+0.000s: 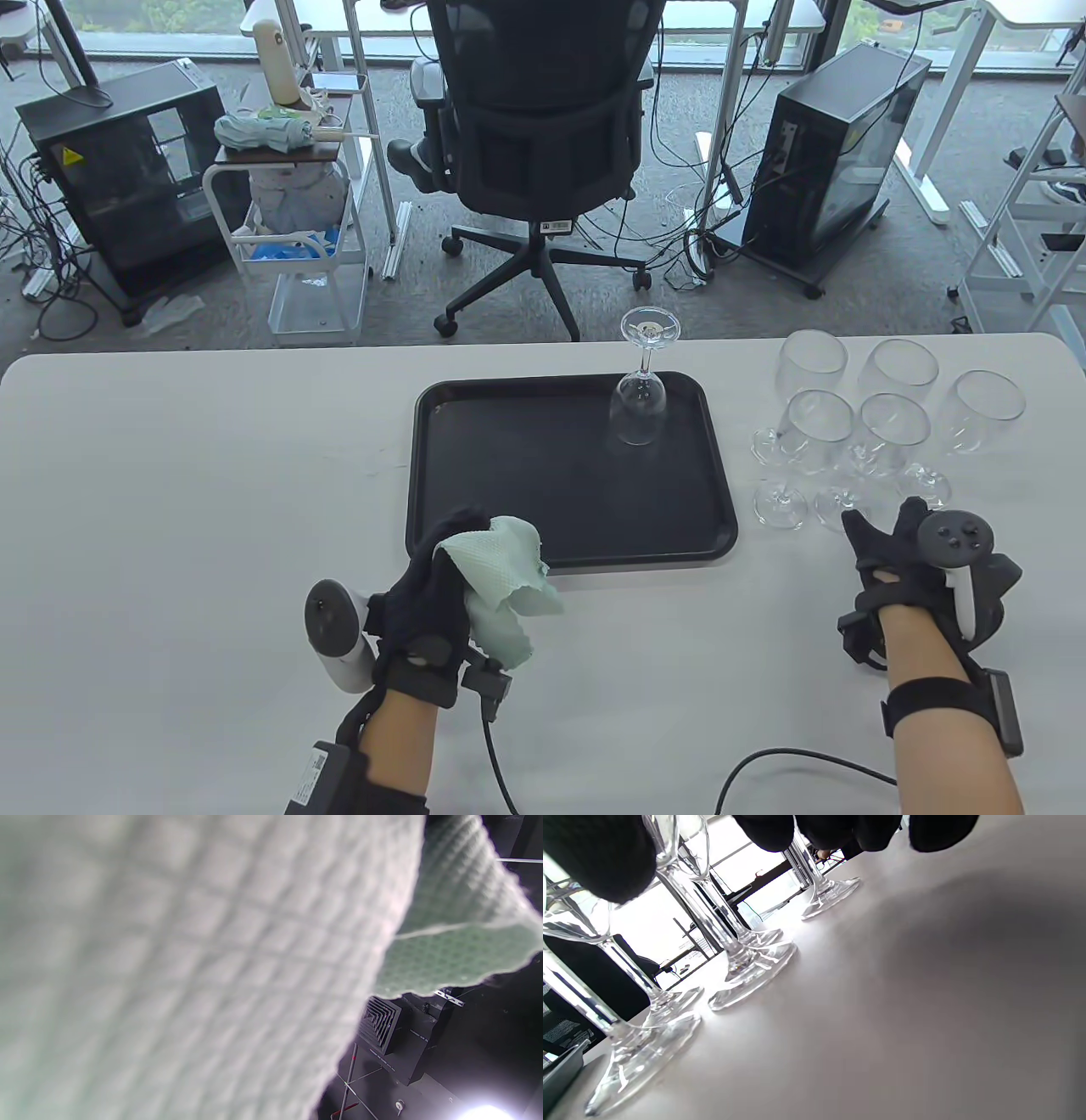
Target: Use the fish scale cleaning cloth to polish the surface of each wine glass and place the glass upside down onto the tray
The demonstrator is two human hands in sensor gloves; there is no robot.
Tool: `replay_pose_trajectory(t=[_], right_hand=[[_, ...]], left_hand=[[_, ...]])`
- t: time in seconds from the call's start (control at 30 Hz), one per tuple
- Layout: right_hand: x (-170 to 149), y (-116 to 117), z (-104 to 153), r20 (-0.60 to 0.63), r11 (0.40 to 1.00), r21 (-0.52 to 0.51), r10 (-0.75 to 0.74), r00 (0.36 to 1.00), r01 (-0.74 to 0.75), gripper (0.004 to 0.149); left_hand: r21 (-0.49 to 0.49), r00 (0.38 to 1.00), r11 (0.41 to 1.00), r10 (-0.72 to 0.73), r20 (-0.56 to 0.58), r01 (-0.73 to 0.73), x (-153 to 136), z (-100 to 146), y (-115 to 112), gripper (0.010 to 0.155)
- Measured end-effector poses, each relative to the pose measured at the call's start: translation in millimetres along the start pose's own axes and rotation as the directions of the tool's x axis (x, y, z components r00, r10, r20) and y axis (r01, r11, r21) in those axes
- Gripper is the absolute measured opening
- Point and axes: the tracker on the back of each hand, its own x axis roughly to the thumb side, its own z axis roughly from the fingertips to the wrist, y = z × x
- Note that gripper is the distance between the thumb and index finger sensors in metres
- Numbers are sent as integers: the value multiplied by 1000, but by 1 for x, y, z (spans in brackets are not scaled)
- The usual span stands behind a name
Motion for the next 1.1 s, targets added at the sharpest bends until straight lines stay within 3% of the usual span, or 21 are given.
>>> replay_pose_trajectory(t=[0.47, 0.63, 0.8, 0.9, 0.97, 1.1], right_hand=[[18, 28, -33, -128, 983, 15, -180, 975, 184, 65], [15, 28, -35, -155, 970, -11, -240, 958, 241, 49], [1, 19, -29, -145, 946, -5, -322, 935, 325, 44], [-14, 3, -24, -110, 919, -6, -393, 913, 395, 44], [-22, -12, -18, -19, 889, -10, -457, 889, 457, 43], [-16, -44, 4, 284, 897, -90, -392, 875, 432, 40]], left_hand=[[5, 1000, 1000, -8, -18, 8, -4, -4, 4, 54], [4, 1000, 1000, -10, -17, 10, -4, -5, 5, 54], [0, 1000, 1000, -11, -16, 11, -4, -5, 5, 54], [1, 1000, 1000, -17, -17, 17, -5, -5, 4, 54], [5, 1000, 1000, -16, -18, 16, -5, -4, 4, 54], [6, 1000, 1000, -16, -19, 16, -5, -4, 3, 54]])
